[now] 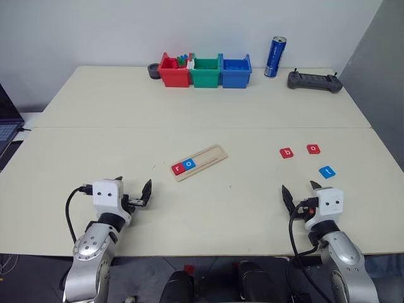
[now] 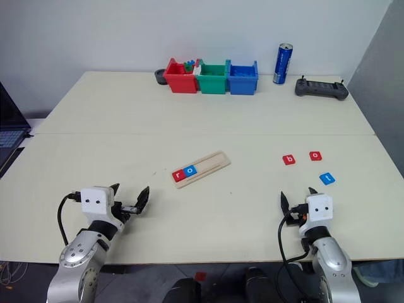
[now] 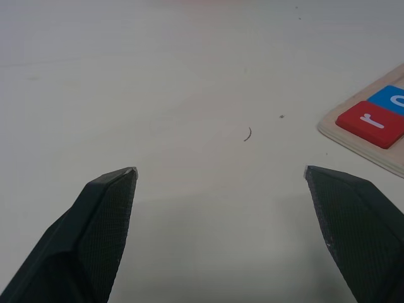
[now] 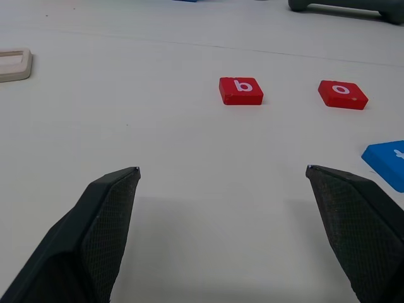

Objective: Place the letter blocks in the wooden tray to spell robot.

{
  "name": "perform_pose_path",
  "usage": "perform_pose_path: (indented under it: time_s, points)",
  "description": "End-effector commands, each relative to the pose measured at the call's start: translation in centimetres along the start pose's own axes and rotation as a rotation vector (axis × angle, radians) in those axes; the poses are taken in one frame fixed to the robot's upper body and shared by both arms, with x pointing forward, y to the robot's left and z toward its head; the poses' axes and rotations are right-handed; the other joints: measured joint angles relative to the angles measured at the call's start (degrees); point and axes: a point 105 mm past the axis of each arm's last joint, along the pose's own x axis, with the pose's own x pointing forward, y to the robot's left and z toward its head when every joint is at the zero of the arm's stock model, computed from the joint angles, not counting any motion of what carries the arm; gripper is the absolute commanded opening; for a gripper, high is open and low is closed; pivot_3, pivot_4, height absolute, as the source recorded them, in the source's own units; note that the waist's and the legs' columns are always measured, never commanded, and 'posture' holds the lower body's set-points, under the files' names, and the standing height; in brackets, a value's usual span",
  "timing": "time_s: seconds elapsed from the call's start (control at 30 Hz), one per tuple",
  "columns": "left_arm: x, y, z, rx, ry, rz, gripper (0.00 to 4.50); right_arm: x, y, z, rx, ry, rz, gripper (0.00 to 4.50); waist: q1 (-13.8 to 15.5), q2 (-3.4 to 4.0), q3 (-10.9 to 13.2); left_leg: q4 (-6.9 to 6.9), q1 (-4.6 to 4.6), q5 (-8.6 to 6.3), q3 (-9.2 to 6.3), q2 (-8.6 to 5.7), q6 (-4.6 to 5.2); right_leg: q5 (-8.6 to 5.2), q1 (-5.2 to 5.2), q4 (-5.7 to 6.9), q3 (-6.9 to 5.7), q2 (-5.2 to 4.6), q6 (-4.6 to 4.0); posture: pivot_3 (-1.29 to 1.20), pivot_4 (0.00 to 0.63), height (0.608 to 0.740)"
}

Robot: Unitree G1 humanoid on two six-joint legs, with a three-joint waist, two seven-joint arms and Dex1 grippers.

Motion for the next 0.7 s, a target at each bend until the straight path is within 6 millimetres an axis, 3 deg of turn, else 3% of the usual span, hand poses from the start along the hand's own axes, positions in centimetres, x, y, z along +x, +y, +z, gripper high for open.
perform_pose_path:
  time_s: [0.03,0.23,0.7]
  points:
    - [0.1,-0.1,2.5,0.035,-0.099,-0.021,4.50,0.0,-0.4,0.8,-0.018,-0.041,-0.018,4.47,0.00,0.00,0.00,0.00,0.00,0.00,0.00,0.00,0.00,0.00,0.00,0.00,0.00,0.00,0.00,0.00,0.150,0.740]
    - [0.0,-0.3,1.8,0.047,-0.045,-0.022,4.50,0.0,-0.5,0.7,-0.019,-0.040,-0.016,4.47,-0.02,0.00,0.00,0.00,0.00,0.00,0.00,0.00,0.00,0.00,0.00,0.00,0.00,0.00,-0.01,0.00,0.150,0.740]
    - [-0.2,-1.5,3.4,0.026,-0.150,-0.147,4.50,-0.3,-0.4,0.6,-0.020,-0.035,-0.018,4.47,-0.01,0.00,0.00,0.00,0.00,0.00,0.01,0.00,0.00,0.00,0.00,0.00,0.00,0.00,-0.01,0.00,0.150,0.740]
